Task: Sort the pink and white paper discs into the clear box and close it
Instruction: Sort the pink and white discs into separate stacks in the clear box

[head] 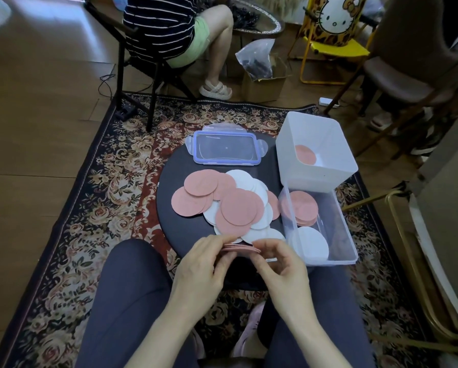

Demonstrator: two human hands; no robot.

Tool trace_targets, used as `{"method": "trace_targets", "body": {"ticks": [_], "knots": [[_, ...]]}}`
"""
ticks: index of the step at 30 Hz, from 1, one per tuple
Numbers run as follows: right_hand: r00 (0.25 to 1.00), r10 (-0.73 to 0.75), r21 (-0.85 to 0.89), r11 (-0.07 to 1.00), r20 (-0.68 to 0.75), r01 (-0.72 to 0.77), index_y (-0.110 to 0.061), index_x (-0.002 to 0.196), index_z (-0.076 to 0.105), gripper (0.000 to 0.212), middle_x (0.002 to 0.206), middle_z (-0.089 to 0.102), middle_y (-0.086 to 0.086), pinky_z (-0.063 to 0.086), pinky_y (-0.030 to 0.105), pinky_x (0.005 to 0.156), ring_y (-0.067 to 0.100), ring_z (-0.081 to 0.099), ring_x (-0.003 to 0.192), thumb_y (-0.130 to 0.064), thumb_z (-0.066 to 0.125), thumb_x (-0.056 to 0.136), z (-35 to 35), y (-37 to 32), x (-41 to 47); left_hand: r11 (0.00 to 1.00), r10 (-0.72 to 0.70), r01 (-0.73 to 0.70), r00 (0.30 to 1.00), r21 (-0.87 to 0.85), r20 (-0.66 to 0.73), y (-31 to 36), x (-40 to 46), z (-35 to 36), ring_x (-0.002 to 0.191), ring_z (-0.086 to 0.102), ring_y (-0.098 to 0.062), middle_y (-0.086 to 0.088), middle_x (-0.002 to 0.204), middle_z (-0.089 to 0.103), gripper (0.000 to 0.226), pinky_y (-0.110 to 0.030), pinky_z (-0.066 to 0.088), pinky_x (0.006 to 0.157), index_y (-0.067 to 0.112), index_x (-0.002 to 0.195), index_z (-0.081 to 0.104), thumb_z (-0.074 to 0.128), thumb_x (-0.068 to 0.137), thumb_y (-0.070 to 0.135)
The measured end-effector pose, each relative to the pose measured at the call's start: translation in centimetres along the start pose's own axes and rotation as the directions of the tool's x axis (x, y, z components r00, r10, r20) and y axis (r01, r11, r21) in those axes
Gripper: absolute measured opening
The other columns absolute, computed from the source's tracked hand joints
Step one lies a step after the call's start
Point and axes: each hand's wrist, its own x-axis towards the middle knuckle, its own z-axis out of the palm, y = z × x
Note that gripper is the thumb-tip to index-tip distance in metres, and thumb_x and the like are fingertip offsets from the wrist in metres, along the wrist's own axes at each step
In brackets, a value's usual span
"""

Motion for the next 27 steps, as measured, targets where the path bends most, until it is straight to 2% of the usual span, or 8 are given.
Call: {"method": "trace_targets", "body": {"ticks": [7, 12, 16, 19, 21, 23, 25, 27], "knots": [[0.999, 0.016, 0.04, 0.999, -0.028, -0.015, -0.026, 0.085, 0.067, 0.021, 0.083, 0.071, -0.006, 0.051, 0.018, 0.073, 0.007, 0.066, 0.078, -0.005, 0.068, 0.085, 0.1, -0.2, -0.1, 1.0, -0.015, 0.015, 1.0, 0.015, 0.008, -0.2, 0.0, 0.3, 0.101, 0.056, -0.002, 0.019, 0.104, 0.062, 0.023, -0.024, 0.045, 0.082, 0.032, 0.11, 0.058, 0.041, 0.095, 0.032], [0.996, 0.056, 0.031, 0.998, -0.068, -0.054, -0.023, 0.086, 0.072, 0.018, 0.083, 0.074, -0.006, 0.053, 0.025, 0.076, 0.011, 0.069, 0.08, -0.006, 0.067, 0.086, 0.4, 0.2, -0.4, 0.995, -0.015, 0.015, 1.0, 0.098, -0.003, -0.3, -0.3, 0.0, 0.101, 0.055, -0.004, 0.016, 0.107, 0.061, 0.028, -0.024, 0.043, 0.08, 0.028, 0.114, 0.058, 0.038, 0.095, 0.035], [0.988, 0.079, 0.024, 0.997, -0.129, -0.077, -0.032, 0.09, 0.076, 0.027, 0.086, 0.075, -0.012, 0.053, 0.028, 0.084, 0.007, 0.071, 0.087, -0.006, 0.07, 0.084, 0.8, 0.5, -0.7, 0.986, -0.011, 0.011, 1.0, 0.169, 0.0, -0.1, -0.3, 0.3, 0.093, 0.054, -0.01, 0.011, 0.099, 0.06, 0.026, -0.025, 0.041, 0.074, 0.028, 0.114, 0.053, 0.037, 0.094, 0.033], [0.992, 0.017, -0.031, 0.999, -0.128, -0.021, -0.038, 0.092, 0.074, 0.033, 0.088, 0.073, -0.021, 0.052, 0.022, 0.085, 0.001, 0.069, 0.089, -0.006, 0.07, 0.084, 1.1, 0.3, -1.0, 0.988, -0.057, 0.055, 0.998, 0.147, 0.004, 0.1, 0.0, 0.5, 0.088, 0.053, -0.013, 0.009, 0.092, 0.058, 0.023, -0.029, 0.042, 0.072, 0.023, 0.107, 0.057, 0.039, 0.094, 0.03], [0.99, -0.056, -0.081, 0.996, -0.126, 0.046, -0.041, 0.093, 0.071, 0.038, 0.087, 0.072, -0.026, 0.05, 0.013, 0.079, 0.0, 0.068, 0.084, -0.005, 0.07, 0.084, 1.0, -0.1, -1.3, 0.991, -0.118, 0.118, 0.993, 0.067, 0.001, 0.4, 0.1, 0.3, 0.088, 0.055, -0.013, 0.009, 0.091, 0.061, 0.018, -0.03, 0.043, 0.073, 0.021, 0.102, 0.058, 0.044, 0.094, 0.026], [0.988, -0.076, -0.065, 0.996, -0.137, 0.068, -0.039, 0.093, 0.071, 0.036, 0.087, 0.072, -0.022, 0.051, 0.014, 0.074, 0.002, 0.068, 0.079, -0.005, 0.071, 0.083, 0.6, -0.6, -1.4, 0.966, -0.227, 0.228, 0.974, -0.122, 0.023, 1.0, 0.4, 0.0, 0.081, 0.058, -0.011, 0.01, 0.086, 0.065, 0.009, -0.03, 0.045, 0.073, 0.02, 0.097, 0.059, 0.05, 0.096, 0.019], [0.992, -0.009, 0.044, 0.999, -0.126, 0.014, -0.034, 0.094, 0.073, 0.029, 0.082, 0.074, -0.011, 0.053, 0.021, 0.069, 0.005, 0.066, 0.072, -0.007, 0.07, 0.083, -0.1, -1.2, -1.4, 0.884, -0.316, 0.329, 0.944, -0.333, 0.095, 1.9, 0.8, -0.3, 0.062, 0.054, -0.009, 0.011, 0.072, 0.063, 0.009, -0.028, 0.044, 0.064, 0.018, 0.091, 0.061, 0.056, 0.094, 0.012], [0.994, 0.039, 0.156, 0.988, -0.103, -0.023, -0.026, 0.096, 0.073, 0.023, 0.072, 0.072, 0.0, 0.049, 0.02, 0.059, 0.009, 0.062, 0.061, -0.007, 0.069, 0.084, -1.2, -1.8, -1.2, 0.797, -0.328, 0.367, 0.93, -0.479, 0.166, 2.9, 1.3, -0.2, 0.053, 0.048, -0.011, 0.005, 0.063, 0.058, 0.012, -0.025, 0.041, 0.059, 0.019, 0.092, 0.066, 0.059, 0.094, 0.009]]}}
